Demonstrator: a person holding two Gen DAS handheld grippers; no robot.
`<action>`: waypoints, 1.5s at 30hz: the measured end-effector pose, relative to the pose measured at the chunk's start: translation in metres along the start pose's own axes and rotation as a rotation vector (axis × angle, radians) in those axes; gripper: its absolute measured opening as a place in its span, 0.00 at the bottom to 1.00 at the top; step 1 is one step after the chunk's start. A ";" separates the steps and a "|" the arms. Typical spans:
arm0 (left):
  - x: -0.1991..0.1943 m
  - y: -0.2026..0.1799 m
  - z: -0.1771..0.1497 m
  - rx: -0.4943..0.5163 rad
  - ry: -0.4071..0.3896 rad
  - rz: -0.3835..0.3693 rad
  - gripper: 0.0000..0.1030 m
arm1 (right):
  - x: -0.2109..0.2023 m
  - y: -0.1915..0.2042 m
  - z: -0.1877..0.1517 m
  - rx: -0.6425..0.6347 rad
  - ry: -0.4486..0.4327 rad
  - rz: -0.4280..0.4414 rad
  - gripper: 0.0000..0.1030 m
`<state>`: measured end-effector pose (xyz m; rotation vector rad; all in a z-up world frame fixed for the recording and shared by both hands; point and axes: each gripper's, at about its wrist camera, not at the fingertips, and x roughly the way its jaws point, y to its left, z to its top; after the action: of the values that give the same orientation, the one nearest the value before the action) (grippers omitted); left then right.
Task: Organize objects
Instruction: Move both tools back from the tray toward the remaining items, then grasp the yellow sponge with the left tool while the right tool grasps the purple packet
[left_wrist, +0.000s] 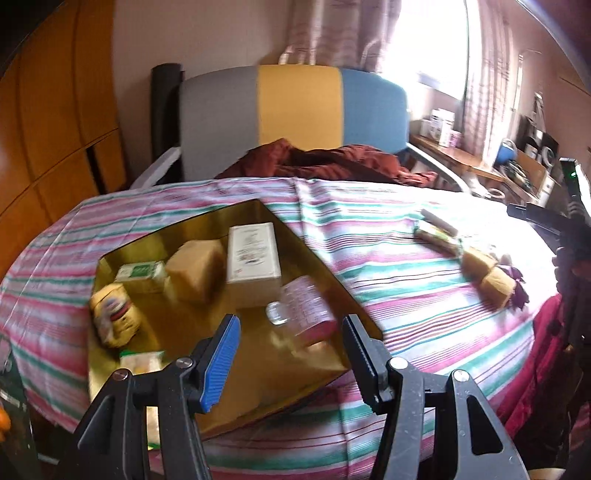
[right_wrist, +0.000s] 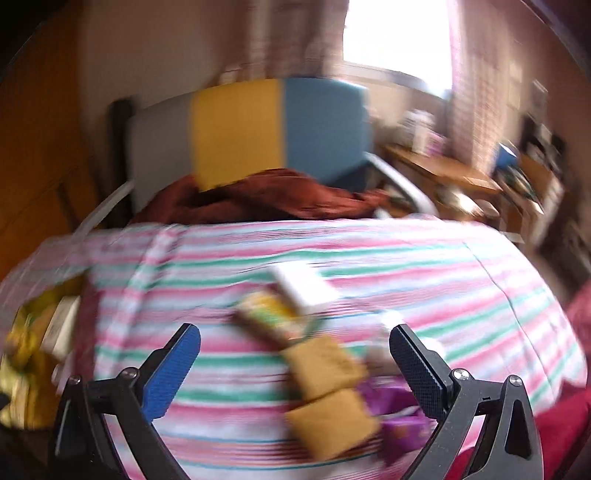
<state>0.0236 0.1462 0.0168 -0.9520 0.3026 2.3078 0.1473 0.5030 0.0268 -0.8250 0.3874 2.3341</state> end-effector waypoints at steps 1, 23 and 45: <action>0.002 -0.006 0.003 0.014 0.003 -0.013 0.56 | 0.004 -0.017 0.000 0.045 0.004 -0.019 1.00; 0.074 -0.161 0.061 0.196 0.165 -0.315 0.56 | 0.013 -0.124 -0.016 0.559 0.000 0.109 1.00; 0.228 -0.269 0.096 -0.124 0.605 -0.456 0.67 | 0.016 -0.134 -0.022 0.647 0.007 0.252 1.00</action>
<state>0.0114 0.5011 -0.0683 -1.5904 0.1609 1.6042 0.2343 0.6025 -0.0083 -0.4815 1.2266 2.2025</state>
